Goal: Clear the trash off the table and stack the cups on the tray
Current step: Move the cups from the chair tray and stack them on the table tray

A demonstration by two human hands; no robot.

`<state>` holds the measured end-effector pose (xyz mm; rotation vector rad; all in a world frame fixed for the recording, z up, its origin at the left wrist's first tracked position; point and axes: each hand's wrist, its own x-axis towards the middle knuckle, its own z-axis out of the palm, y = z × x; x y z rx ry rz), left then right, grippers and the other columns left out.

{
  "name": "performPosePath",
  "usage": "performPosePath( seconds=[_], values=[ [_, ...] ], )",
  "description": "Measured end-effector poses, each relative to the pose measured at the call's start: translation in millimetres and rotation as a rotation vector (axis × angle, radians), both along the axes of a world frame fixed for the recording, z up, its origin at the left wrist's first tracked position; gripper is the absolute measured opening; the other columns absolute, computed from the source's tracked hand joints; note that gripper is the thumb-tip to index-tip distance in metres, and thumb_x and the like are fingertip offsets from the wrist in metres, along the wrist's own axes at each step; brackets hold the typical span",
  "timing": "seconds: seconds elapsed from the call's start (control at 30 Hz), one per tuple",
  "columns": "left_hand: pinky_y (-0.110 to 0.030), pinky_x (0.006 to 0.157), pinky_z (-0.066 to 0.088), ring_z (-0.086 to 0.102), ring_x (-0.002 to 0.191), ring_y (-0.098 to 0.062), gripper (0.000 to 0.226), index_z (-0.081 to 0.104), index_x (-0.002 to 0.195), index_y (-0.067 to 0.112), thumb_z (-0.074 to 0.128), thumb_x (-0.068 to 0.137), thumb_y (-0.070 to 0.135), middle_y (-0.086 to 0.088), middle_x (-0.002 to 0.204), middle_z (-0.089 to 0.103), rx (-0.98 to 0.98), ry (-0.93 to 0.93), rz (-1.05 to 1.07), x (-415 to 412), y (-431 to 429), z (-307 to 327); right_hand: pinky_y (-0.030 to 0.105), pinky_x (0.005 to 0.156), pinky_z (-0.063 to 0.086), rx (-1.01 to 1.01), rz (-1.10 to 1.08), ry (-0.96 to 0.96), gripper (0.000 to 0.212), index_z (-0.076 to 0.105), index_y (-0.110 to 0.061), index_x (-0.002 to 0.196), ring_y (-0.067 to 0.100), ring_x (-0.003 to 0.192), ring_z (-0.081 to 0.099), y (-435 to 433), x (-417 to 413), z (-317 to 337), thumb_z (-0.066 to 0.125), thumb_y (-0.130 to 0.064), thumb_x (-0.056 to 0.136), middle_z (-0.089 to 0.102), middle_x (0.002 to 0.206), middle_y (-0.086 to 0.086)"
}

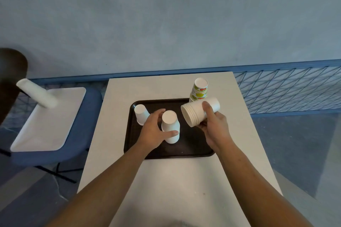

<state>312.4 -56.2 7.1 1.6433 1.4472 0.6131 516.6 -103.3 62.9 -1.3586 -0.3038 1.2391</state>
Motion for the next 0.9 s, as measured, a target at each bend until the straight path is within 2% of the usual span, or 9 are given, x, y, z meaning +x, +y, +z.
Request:
performPosePath(
  seconds=[0.07, 0.13, 0.23, 0.37, 0.5, 0.7, 0.9],
  values=[
    [-0.044, 0.11, 0.05, 0.055, 0.127, -0.013, 0.098, 0.045, 0.147, 0.034, 0.097, 0.065, 0.036, 0.01, 0.141, 0.056, -0.002, 0.002, 0.034, -5, -6, 4, 0.043, 0.084, 0.062, 0.046, 0.013, -0.085, 0.016, 0.063, -0.025, 0.107, 0.021, 0.105, 0.069, 8, -8, 6, 0.068, -0.035, 0.096, 0.071, 0.111, 0.005],
    [-0.038, 0.108, 0.05, 0.054, 0.125, -0.011, 0.099, 0.043, 0.149, 0.033, 0.097, 0.066, 0.035, 0.01, 0.142, 0.053, 0.002, -0.004, 0.053, -12, -13, 8, 0.036, 0.08, 0.062, 0.067, 0.019, -0.225, 0.014, 0.063, -0.028, 0.101, 0.017, 0.099, 0.069, 15, -16, 10, 0.069, -0.039, 0.094, 0.07, 0.103, 0.0],
    [-0.036, 0.104, 0.052, 0.054, 0.124, -0.011, 0.098, 0.043, 0.149, 0.035, 0.097, 0.067, 0.036, 0.009, 0.14, 0.052, 0.015, -0.027, 0.068, -23, -24, 14, 0.036, 0.078, 0.059, 0.076, 0.019, -0.449, 0.026, 0.064, -0.027, 0.099, 0.011, 0.091, 0.068, 27, -27, 12, 0.071, -0.05, 0.087, 0.07, 0.093, -0.006],
    [-0.035, 0.102, 0.052, 0.055, 0.123, -0.011, 0.094, 0.044, 0.149, 0.035, 0.095, 0.07, 0.036, 0.007, 0.141, 0.05, 0.04, -0.063, 0.087, -32, -36, 22, 0.025, 0.073, 0.049, 0.098, 0.129, -0.815, 0.044, 0.052, -0.023, 0.113, 0.011, 0.091, 0.063, 30, -39, 9, 0.072, -0.052, 0.086, 0.064, 0.101, -0.008],
    [-0.024, 0.095, 0.049, 0.055, 0.119, -0.003, 0.091, 0.043, 0.148, 0.037, 0.094, 0.072, 0.036, 0.01, 0.142, 0.048, 0.044, -0.081, 0.112, -41, -45, 26, 0.033, 0.083, 0.054, 0.186, 0.314, -1.008, 0.057, 0.049, -0.022, 0.124, 0.014, 0.1, 0.062, 32, -51, -9, 0.072, -0.055, 0.084, 0.063, 0.112, -0.005],
    [-0.023, 0.093, 0.049, 0.055, 0.117, -0.002, 0.091, 0.042, 0.148, 0.037, 0.093, 0.072, 0.037, 0.012, 0.138, 0.05, 0.023, -0.082, 0.123, -46, -53, 31, 0.04, 0.09, 0.053, 0.167, 0.448, -1.176, 0.064, 0.05, -0.015, 0.13, 0.022, 0.108, 0.057, 30, -60, -37, 0.072, -0.053, 0.084, 0.06, 0.122, 0.004],
    [-0.019, 0.089, 0.048, 0.055, 0.115, -0.001, 0.086, 0.04, 0.141, 0.048, 0.092, 0.074, 0.038, 0.016, 0.136, 0.049, -0.004, -0.056, 0.115, -50, -59, 33, 0.041, 0.092, 0.055, 0.089, 0.504, -1.246, 0.068, 0.049, -0.012, 0.132, 0.024, 0.112, 0.057, 25, -67, -58, 0.076, -0.049, 0.083, 0.058, 0.125, 0.008]
  ],
)
